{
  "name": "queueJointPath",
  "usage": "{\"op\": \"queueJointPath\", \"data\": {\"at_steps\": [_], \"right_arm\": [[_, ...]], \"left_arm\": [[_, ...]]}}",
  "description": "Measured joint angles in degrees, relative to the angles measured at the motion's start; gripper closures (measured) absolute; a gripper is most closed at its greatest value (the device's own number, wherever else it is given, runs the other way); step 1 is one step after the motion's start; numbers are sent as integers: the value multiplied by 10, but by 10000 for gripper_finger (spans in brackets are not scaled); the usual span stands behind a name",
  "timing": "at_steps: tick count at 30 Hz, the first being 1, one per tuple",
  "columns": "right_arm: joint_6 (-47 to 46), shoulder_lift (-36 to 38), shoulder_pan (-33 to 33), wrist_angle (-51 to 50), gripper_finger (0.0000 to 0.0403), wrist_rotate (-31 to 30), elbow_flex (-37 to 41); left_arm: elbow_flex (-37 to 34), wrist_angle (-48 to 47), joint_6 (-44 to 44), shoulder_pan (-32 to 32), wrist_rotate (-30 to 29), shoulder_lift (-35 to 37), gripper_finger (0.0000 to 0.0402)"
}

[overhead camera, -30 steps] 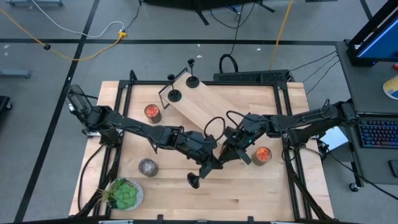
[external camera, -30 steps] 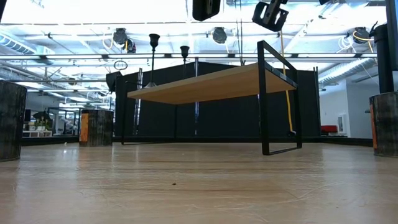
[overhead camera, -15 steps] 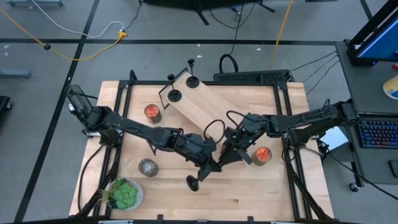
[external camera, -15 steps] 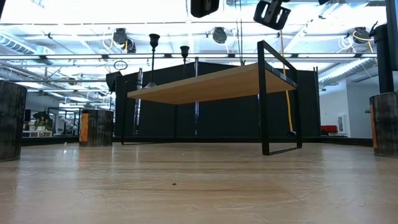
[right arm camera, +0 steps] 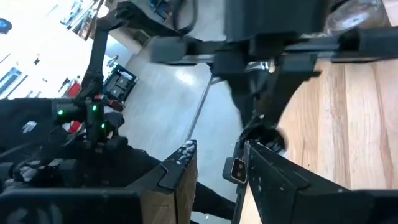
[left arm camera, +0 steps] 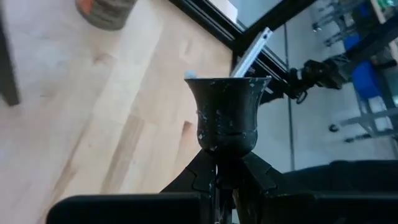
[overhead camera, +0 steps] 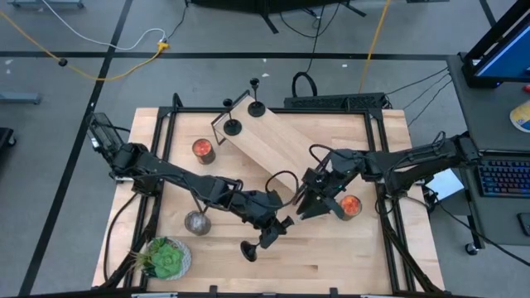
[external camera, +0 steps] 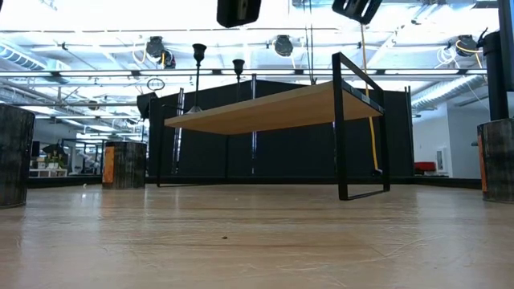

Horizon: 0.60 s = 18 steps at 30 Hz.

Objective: Pick & Place candle stick holders
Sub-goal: Put the black candle holder on the shelf

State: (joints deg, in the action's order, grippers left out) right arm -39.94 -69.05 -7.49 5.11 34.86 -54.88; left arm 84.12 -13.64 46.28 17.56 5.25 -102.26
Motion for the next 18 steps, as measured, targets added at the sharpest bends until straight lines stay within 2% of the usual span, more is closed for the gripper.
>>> {"op": "queueJointPath", "data": {"at_steps": [5,11,14,18], "right_arm": [[26,41,0,-48,280,-4,0],[89,105,-6,-142,305,-51,1],[125,140,-12,-172,326,-89,0],[167,180,-14,-210,367,-109,0]], "left_arm": [[0,-29,4,10,-85,33,373],[0,-42,-18,28,-256,89,373],[0,-13,-53,35,-348,107,373],[0,58,-137,35,-464,113,373]]}}
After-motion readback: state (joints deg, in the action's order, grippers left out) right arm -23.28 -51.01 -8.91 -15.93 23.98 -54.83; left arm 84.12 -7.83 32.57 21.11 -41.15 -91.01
